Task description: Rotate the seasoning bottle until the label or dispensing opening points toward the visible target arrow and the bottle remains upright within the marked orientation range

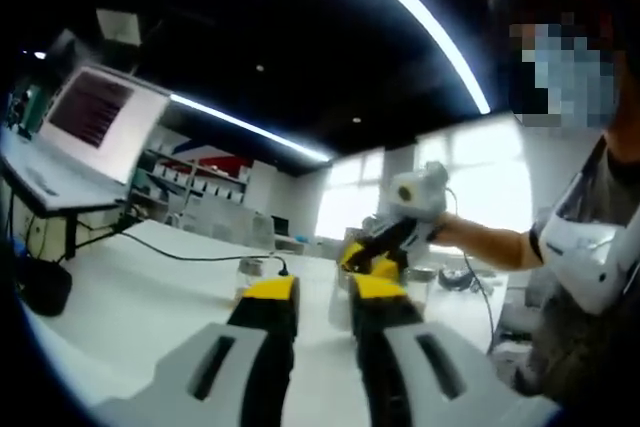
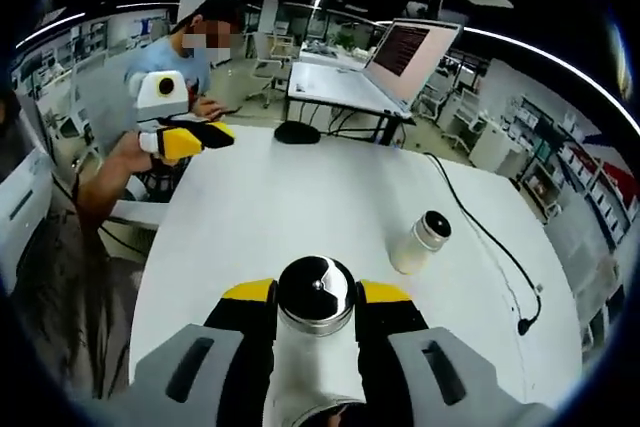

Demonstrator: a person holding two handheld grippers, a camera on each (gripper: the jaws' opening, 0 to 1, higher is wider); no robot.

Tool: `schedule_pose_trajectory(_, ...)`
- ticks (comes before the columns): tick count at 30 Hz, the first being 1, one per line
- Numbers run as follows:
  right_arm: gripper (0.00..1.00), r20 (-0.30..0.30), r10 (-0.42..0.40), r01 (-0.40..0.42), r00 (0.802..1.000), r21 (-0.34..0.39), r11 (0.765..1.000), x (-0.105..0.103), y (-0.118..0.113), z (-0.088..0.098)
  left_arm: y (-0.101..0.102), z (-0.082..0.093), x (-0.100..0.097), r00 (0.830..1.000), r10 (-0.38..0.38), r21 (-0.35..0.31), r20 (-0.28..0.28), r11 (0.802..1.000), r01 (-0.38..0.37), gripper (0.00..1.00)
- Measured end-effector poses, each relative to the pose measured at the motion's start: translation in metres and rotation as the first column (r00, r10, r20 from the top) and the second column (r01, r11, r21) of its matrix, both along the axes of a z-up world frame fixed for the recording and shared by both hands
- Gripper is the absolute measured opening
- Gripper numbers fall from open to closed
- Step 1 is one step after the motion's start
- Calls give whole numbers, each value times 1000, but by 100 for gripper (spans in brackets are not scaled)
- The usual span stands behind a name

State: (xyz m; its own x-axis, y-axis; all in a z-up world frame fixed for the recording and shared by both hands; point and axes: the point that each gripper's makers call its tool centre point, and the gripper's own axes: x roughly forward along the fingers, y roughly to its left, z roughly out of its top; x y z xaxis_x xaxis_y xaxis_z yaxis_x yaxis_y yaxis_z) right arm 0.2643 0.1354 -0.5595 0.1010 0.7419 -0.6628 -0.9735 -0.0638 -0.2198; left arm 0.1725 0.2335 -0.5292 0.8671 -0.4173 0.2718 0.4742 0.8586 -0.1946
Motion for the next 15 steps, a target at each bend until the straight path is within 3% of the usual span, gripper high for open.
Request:
schedule_pose_trajectory(12,29,3,-25,25,1000,-15,1000,-8,5,-18,5,7,-3,1000,9,-7,21,1000,-9,21)
schedule_pose_trajectory(15,29,-24,-45,44,999,-25,999,-7,2,-25,6,8,-2,1000,8,-8,23,1000,-8,21)
